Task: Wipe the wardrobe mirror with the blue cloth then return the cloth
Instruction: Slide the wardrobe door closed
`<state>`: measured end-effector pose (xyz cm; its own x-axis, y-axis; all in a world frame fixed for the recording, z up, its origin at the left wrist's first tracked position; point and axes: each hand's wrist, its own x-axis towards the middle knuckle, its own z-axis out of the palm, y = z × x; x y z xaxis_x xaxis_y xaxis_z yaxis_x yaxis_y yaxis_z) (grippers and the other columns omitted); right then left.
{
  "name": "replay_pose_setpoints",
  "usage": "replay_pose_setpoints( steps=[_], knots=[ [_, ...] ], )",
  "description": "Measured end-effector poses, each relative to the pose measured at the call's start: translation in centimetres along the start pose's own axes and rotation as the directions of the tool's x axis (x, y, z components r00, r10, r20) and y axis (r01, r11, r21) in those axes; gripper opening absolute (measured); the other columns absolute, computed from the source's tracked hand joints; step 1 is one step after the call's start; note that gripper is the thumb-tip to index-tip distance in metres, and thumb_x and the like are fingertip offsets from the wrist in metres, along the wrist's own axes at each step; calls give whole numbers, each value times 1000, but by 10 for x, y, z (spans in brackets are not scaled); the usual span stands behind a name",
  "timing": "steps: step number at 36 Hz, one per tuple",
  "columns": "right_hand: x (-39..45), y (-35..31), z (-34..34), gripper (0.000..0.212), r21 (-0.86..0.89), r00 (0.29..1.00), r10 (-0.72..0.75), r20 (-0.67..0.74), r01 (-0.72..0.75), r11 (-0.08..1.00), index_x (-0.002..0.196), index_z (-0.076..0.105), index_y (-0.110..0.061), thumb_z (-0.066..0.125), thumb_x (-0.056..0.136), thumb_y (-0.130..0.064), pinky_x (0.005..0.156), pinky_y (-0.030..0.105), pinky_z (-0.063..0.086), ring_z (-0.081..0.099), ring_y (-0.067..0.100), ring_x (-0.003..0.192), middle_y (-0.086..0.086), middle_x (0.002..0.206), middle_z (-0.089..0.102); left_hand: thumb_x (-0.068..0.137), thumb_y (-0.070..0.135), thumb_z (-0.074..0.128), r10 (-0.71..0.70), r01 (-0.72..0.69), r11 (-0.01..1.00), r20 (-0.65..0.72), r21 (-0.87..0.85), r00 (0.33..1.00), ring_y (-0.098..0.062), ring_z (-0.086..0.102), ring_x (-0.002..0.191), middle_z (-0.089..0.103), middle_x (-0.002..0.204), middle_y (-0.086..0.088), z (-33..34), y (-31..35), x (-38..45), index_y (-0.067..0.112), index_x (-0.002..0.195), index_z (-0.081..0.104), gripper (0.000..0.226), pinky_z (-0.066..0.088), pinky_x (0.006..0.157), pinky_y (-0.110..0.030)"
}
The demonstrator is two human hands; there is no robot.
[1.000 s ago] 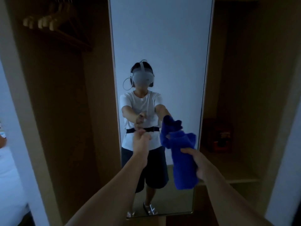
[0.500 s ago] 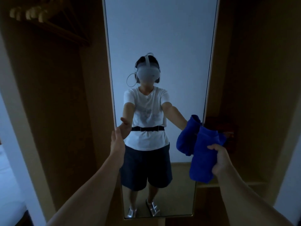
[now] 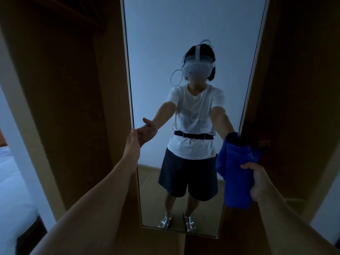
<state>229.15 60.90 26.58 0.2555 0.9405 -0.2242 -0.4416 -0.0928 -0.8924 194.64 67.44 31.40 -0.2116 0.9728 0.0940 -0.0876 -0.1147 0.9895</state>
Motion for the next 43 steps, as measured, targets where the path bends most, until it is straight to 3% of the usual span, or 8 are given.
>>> replay_pose_setpoints(
  steps=[4, 13, 18, 22, 25, 32, 35, 43],
  knots=[
    [-9, 2, -3, 43, -11, 1000, 7, 18, -7, 1000, 100, 63, -17, 61, 57, -11, 75, 45, 48, 62, 36, 87, 14, 90, 70, 96, 58, 23, -56, 62, 998, -178, 26, 982, -30, 27, 140, 26, 155, -7, 11, 2, -6, 27, 149, 21, 61, 25, 109, -48],
    [-27, 7, -6, 36, -28, 997, 19, 72, -17, 999, 94, 62, -14, 59, 59, -11, 66, 41, 48, 63, 34, 73, 12, 71, 72, 96, 56, 30, -97, 110, 994, -297, 26, 950, -31, 31, 137, 31, 152, -9, 9, -25, -44, 22, 148, 25, 62, 28, 106, -45],
    [-38, 12, -2, 40, -29, 997, 18, 68, -16, 999, 98, 61, -14, 60, 58, -11, 75, 44, 46, 60, 36, 83, 16, 89, 68, 97, 51, 33, -92, 110, 993, -314, 39, 945, -31, 35, 134, 37, 148, -12, 8, -36, -62, 14, 145, 33, 60, 29, 105, -38],
    [-51, 16, 1, 37, -33, 997, -1, 78, 4, 999, 97, 61, -14, 59, 60, -11, 74, 42, 46, 61, 34, 81, 13, 80, 71, 97, 42, 41, -67, 97, 992, -319, 78, 945, -26, 55, 103, 59, 120, -13, 18, -42, -81, 7, 125, 53, 46, 40, 84, -31],
    [-62, 18, 3, 41, -15, 996, -22, 88, 23, 1000, 102, 59, -15, 59, 61, -11, 70, 40, 46, 61, 32, 79, 9, 76, 73, 92, 33, 56, -56, 104, 986, -319, 134, 946, -10, 55, 73, 61, 88, 2, 31, -43, -96, 15, 105, 59, 23, 39, 57, -23],
    [-86, 25, 5, 40, -34, 997, 7, 71, -5, 999, 102, 58, -15, 60, 62, -10, 73, 43, 45, 61, 35, 85, 10, 75, 74, 86, 18, 64, 86, -59, 932, -58, 358, 995, 1, 52, 72, 57, 80, 13, 65, -40, -132, 24, 89, 59, 8, 36, 52, -13],
    [-96, 25, 6, 40, -74, 997, 44, 65, -40, 996, 100, 62, -11, 61, 60, -8, 77, 44, 43, 60, 37, 90, 15, 90, 72, 87, 19, 64, 108, -114, 889, 40, 443, 993, 0, 53, 72, 59, 80, 12, 73, -49, -144, 25, 87, 58, 8, 37, 53, -12],
    [-117, 37, 13, 48, -124, 990, 135, 48, -128, 984, 103, 66, -10, 65, 55, -9, 77, 42, 44, 62, 36, 95, 15, 94, 72, 93, 22, 53, 139, -207, 879, 184, 429, 973, -2, 61, 73, 62, 80, 9, 85, -64, -187, 28, 85, 58, 12, 53, 67, -21]
  ],
)
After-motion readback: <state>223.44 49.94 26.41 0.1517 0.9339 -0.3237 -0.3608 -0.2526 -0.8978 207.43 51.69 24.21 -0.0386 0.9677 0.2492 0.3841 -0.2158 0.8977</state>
